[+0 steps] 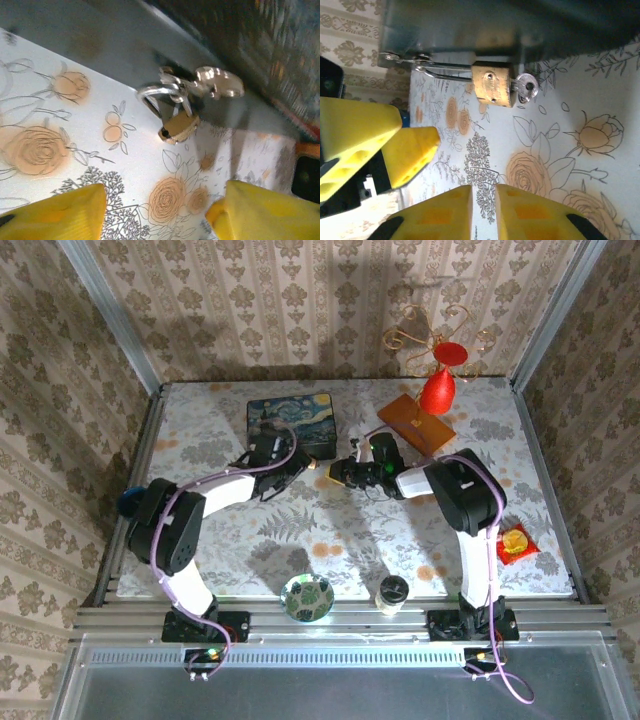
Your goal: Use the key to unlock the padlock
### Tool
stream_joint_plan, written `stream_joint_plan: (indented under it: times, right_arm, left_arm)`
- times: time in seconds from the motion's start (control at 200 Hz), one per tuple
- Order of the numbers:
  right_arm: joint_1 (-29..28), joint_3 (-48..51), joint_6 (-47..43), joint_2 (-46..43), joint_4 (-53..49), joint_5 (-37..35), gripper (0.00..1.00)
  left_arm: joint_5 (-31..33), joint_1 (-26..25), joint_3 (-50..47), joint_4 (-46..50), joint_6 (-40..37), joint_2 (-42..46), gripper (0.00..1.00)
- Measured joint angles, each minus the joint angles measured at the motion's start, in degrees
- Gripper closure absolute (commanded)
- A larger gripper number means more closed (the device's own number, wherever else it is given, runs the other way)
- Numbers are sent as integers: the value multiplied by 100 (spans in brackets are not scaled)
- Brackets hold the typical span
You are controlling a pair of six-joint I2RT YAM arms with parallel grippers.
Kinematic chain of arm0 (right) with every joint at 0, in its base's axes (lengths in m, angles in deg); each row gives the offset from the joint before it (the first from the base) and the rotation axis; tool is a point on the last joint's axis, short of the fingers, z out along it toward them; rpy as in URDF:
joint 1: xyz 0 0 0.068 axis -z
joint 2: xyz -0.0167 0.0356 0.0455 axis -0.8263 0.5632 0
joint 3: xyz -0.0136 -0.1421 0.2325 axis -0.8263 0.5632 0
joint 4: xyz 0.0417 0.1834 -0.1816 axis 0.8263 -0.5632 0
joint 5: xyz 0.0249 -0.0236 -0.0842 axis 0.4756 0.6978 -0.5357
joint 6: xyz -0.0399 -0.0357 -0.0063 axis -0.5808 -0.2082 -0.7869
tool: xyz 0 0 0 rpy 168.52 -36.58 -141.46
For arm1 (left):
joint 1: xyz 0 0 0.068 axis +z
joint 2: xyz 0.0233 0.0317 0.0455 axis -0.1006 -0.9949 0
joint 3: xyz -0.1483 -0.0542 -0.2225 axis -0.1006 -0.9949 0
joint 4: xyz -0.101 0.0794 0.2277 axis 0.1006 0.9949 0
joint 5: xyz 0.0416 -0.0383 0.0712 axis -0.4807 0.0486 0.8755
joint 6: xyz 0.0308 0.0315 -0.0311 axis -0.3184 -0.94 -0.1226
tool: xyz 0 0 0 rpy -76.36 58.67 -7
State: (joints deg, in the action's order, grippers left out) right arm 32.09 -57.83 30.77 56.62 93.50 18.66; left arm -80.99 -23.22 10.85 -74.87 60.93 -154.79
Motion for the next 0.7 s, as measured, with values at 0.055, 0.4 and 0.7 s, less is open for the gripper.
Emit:
stream_joint_plan:
  times: [0.055, 0.4, 0.7]
  right_arm:
    - [-74, -68, -354, -203, -424, -219, 65]
    - [-763, -1268, -2256, -339, -2540, -1596, 32]
    - [-850, -2522, -3101, 472, -3536, -2229, 28]
  left_arm:
    - [66, 57, 4, 87, -221, 219, 0]
    - [887, 896, 1062, 1366, -2020, 922, 0]
    - [745, 1558, 1311, 1582, -2691, 59, 0]
